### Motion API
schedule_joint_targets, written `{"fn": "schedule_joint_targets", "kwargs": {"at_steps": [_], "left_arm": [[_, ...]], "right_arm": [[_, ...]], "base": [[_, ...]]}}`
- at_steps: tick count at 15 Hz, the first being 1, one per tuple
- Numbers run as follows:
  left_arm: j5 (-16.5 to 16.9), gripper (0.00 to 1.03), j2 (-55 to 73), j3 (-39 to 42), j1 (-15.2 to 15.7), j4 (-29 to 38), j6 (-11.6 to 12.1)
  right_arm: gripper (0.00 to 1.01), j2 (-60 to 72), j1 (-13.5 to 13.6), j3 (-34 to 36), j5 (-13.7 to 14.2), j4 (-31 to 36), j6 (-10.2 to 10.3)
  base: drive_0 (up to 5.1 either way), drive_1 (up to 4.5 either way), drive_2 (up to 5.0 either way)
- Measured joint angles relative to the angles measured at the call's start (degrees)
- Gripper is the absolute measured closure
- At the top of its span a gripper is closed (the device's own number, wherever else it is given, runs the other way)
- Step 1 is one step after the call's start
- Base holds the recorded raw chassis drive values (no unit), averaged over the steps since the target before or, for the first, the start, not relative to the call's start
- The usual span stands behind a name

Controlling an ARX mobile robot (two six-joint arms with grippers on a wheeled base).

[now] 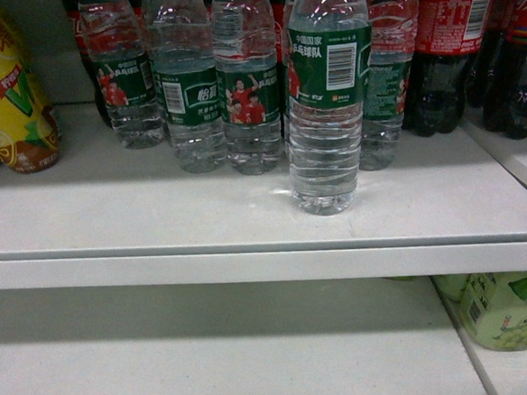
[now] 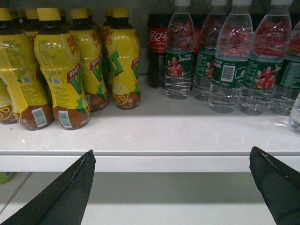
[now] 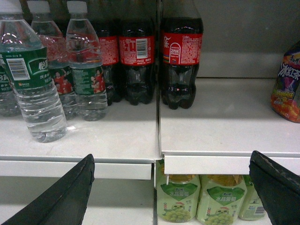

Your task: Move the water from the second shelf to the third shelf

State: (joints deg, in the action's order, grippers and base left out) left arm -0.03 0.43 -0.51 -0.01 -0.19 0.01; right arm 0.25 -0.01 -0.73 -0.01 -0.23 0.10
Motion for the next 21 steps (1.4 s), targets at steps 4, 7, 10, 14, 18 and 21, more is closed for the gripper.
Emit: {"fn": "schedule_joint_targets", "kwargs": {"at_steps": [4, 7, 10, 14, 18, 21], "left_arm": [[0.0, 0.05, 0.0, 0.0, 0.0, -0.02, 0.0], [0.0, 0.05, 0.0, 0.0, 0.0, -0.02, 0.0], [-0.02, 0.05, 0.0, 0.0, 0.0, 0.0, 0.0], [0.0, 0.05, 0.0, 0.0, 0.0, 0.0, 0.0], [-0.02, 0.05, 0.0, 0.0, 0.0, 0.0, 0.0], [-0.02, 0.05, 0.0, 0.0, 0.0, 0.0, 0.0]], "right_arm": [[0.03, 0.0, 0.0, 0.0, 0.0, 0.0, 0.0], [0.03, 0.63, -0.72, -0.81, -1.7, -3.39, 0.96], [0.03, 13.03, -6.29, -8.22, -13.73, -8.76, 7.67], [0.03, 36.92, -3.93, -19.12, -13.22, 9.38, 7.52], [0.03, 46.05, 3.61, -22.93, -11.98, 14.69, 7.39], [0.03, 55.84, 11.89, -22.91, -9.94, 21.73, 7.48]], "base": [[0.0, 0.0, 0.0], [0.0, 0.0, 0.0], [0.0, 0.0, 0.0], [0.0, 0.0, 0.0], [0.0, 0.0, 0.0], [0.0, 0.0, 0.0]]}}
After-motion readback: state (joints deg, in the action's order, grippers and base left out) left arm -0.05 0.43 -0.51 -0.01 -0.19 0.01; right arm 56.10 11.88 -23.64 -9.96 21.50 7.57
